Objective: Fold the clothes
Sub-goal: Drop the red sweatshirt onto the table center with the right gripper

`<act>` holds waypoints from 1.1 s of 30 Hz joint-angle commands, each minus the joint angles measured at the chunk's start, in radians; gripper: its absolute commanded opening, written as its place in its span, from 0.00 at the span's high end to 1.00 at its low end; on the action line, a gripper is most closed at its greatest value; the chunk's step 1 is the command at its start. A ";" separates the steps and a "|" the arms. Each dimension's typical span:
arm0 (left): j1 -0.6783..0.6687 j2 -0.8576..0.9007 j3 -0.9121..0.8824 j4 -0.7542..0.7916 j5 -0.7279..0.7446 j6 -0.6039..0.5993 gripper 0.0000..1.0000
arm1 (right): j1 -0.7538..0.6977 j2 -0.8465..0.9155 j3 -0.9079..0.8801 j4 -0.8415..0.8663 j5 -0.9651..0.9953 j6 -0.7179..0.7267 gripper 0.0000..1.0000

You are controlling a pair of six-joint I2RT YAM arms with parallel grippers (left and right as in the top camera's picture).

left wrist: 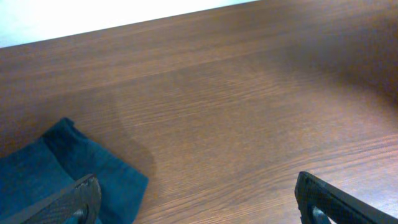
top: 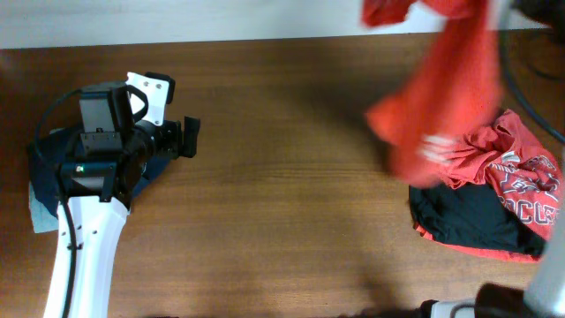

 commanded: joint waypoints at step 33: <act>-0.002 0.003 0.018 0.028 -0.042 0.013 0.01 | 0.071 0.304 -0.154 -0.862 0.830 -0.180 0.91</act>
